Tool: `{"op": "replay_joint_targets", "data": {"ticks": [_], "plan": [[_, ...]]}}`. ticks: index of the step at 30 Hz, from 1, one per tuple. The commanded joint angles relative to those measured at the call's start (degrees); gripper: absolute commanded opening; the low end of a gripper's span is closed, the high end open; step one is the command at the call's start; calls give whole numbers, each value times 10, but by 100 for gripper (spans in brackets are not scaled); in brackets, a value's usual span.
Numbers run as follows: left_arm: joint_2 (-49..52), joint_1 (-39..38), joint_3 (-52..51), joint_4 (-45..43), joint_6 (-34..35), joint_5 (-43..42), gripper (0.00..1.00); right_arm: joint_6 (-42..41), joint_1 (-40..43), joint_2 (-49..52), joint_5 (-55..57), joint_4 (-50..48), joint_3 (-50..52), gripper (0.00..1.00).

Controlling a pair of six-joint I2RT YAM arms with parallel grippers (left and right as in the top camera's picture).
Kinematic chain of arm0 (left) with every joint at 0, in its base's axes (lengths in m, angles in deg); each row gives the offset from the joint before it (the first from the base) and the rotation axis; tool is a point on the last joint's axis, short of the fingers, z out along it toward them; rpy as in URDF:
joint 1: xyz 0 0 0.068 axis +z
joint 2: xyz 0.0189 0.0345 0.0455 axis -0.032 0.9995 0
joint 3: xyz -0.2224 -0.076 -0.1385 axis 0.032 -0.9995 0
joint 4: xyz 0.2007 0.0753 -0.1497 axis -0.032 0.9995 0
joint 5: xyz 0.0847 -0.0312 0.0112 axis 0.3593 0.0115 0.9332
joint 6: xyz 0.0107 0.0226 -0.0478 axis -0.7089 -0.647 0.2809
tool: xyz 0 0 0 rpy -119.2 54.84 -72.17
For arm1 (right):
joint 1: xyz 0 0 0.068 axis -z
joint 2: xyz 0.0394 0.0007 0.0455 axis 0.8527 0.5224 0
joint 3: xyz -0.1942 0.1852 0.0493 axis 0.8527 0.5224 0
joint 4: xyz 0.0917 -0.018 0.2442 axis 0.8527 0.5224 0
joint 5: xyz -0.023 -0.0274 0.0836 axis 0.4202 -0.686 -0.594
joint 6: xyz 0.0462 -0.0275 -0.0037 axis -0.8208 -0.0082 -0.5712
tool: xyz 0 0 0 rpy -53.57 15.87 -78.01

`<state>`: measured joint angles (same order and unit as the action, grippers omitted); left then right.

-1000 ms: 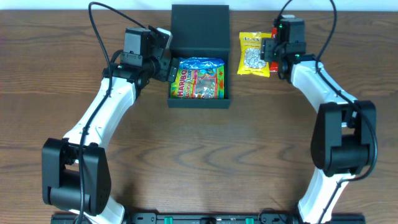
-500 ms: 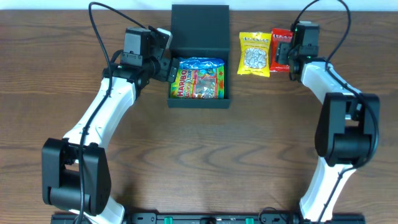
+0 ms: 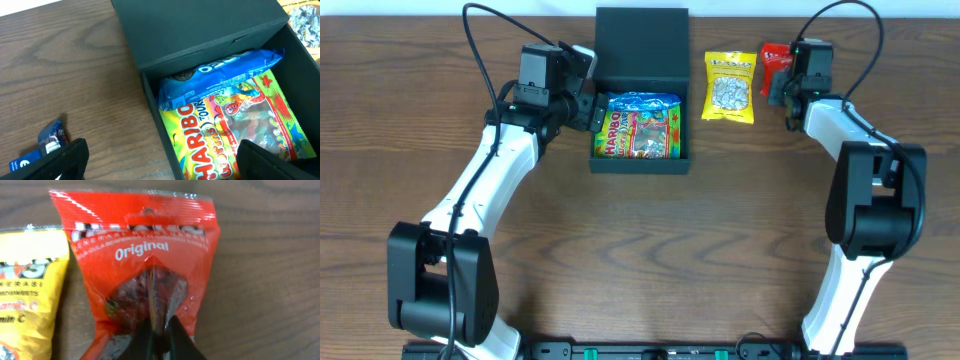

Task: Pack container
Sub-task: 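Grasp the red candy bag with the right gripper, then carry the red bag over the box and lower it in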

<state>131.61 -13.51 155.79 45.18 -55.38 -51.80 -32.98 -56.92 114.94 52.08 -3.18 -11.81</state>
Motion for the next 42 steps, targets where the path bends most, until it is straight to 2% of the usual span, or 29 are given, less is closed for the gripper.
{"op": "replay_joint_targets", "data": {"ticks": [1,10,20,24,33,42], "plan": [[-8,0,9,-1,5,-4,95,-8,4,12,-2,38,10,1],[-22,7,9,-26,5,0,95,-7,1,-88,-2,153,10,1],[-75,35,9,-45,5,48,95,-11,-35,-254,-3,181,10,1],[-97,56,9,-45,5,48,95,-58,-82,-291,-17,186,10,1],[-120,93,9,-43,5,48,95,-221,-222,-276,-41,178,10,1],[-120,98,9,-48,5,48,95,-322,-332,-204,-26,147,10,1]]}}
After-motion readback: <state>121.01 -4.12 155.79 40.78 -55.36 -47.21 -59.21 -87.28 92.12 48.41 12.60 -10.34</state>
